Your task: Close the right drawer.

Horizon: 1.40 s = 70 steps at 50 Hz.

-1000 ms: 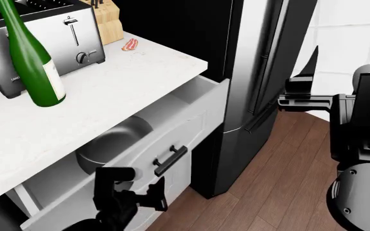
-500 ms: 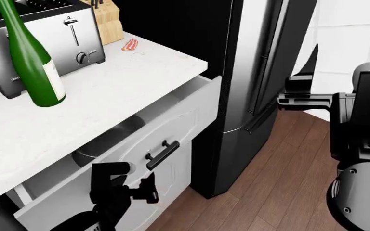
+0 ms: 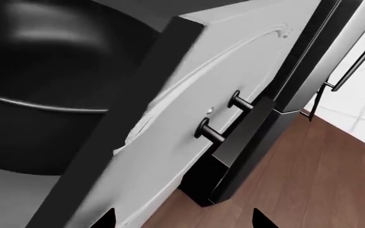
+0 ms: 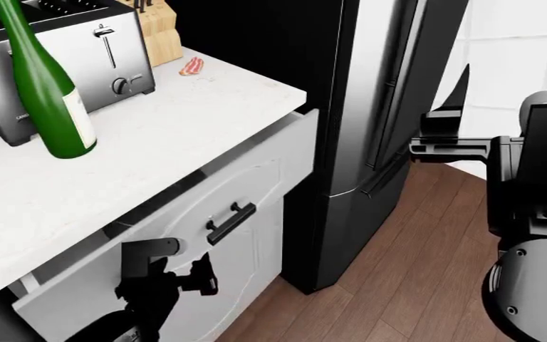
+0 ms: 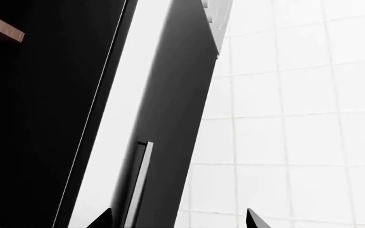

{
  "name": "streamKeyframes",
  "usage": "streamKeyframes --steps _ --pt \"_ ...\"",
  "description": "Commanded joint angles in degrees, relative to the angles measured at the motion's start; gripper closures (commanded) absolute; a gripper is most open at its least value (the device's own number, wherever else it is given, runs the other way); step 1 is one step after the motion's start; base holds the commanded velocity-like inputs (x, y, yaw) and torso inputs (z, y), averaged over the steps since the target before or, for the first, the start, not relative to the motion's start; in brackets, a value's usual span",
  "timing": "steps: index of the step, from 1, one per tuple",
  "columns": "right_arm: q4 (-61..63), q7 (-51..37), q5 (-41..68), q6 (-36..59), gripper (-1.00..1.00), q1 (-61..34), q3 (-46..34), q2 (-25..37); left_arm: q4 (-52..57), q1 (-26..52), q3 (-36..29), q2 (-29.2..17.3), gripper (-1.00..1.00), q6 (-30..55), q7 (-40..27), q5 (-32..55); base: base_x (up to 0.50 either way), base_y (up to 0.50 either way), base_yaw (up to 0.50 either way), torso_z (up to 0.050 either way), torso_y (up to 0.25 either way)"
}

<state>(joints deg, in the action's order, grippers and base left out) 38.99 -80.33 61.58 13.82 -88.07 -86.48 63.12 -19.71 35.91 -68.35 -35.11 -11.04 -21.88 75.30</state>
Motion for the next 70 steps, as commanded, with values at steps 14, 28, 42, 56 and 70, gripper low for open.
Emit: streamKeyframes --steps 14,28,42,56,70 --pt "0.17 0.18 -0.38 0.00 -1.00 0.82 0.46 0.45 0.06 1.71 3.94 -5.21 -1.00 -1.66 -11.34 -2.21 0.00 0.00 0.00 0.000 0.000" --pt "0.69 0.04 0.52 1.38 -1.00 -0.03 1.15 0.04 2.85 2.93 4.03 -7.42 -1.00 -0.48 -23.10 -5.52 0.00 0.00 0.00 0.000 0.000" --pt "1.93 -0.73 1.02 2.61 -1.00 -0.68 1.76 -0.07 -3.37 4.12 3.81 -5.81 -1.00 1.08 -27.85 -7.75 0.00 0.00 0.00 0.000 0.001" --pt "2.53 -0.96 0.87 3.10 -1.00 -0.69 2.21 -0.22 -15.31 5.53 2.11 -0.52 -1.00 5.70 -25.74 -8.15 0.00 0.00 0.00 0.000 0.000" --pt "3.28 -0.86 0.27 3.25 -1.00 -0.60 2.67 -0.14 -25.11 5.73 1.29 3.67 -1.00 8.88 -19.01 -6.85 0.01 -0.01 0.00 -0.001 0.000"
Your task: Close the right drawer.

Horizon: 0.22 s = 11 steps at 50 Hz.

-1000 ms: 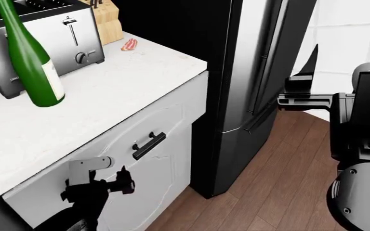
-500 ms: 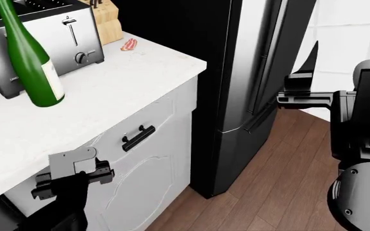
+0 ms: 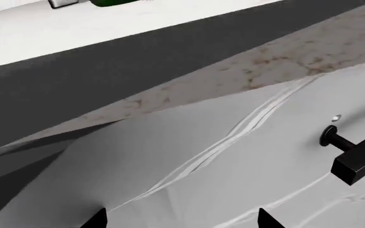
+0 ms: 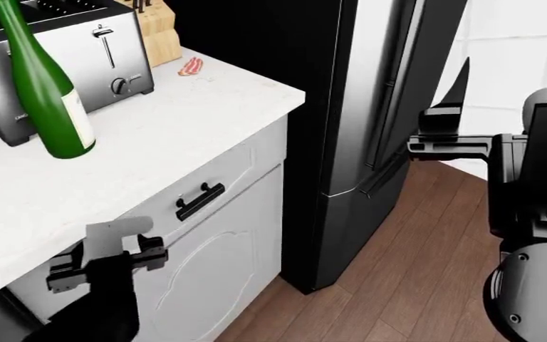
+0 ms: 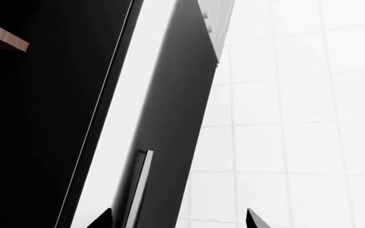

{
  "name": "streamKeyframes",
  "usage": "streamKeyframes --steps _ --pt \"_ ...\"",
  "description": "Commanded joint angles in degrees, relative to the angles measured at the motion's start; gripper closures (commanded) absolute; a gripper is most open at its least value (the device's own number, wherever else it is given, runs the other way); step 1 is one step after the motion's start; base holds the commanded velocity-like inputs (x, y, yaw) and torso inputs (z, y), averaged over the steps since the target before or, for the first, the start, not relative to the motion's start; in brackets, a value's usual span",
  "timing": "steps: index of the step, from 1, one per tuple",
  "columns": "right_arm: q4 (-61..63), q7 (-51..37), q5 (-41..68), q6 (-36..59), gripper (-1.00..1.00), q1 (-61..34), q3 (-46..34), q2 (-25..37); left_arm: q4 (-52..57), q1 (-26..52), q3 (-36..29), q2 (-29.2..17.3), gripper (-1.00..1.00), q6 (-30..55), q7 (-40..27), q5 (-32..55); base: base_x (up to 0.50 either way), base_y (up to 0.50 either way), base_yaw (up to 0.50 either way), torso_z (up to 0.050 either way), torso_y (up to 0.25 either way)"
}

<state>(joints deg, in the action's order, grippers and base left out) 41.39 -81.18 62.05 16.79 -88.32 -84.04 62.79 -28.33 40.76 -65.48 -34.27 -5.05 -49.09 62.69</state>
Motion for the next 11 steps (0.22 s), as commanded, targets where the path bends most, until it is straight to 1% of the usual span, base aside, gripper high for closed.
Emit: streamKeyframes --steps 1,4,11 --pt "1.01 0.04 -0.36 0.16 -1.00 -0.23 0.23 0.40 -18.47 0.81 -1.05 3.70 -1.00 2.77 9.36 6.47 0.01 -0.01 0.00 0.000 0.000" --pt "1.22 -0.08 -0.18 0.55 -1.00 -0.42 0.35 0.37 -20.84 1.06 -1.21 4.63 -1.00 2.84 10.02 6.19 0.01 -0.01 0.00 0.000 0.000" --pt "1.02 0.17 0.10 0.57 -1.00 -0.46 0.69 0.05 -21.38 1.05 -0.94 4.65 -1.00 3.15 10.38 6.53 0.01 -0.01 0.00 -0.005 0.000"
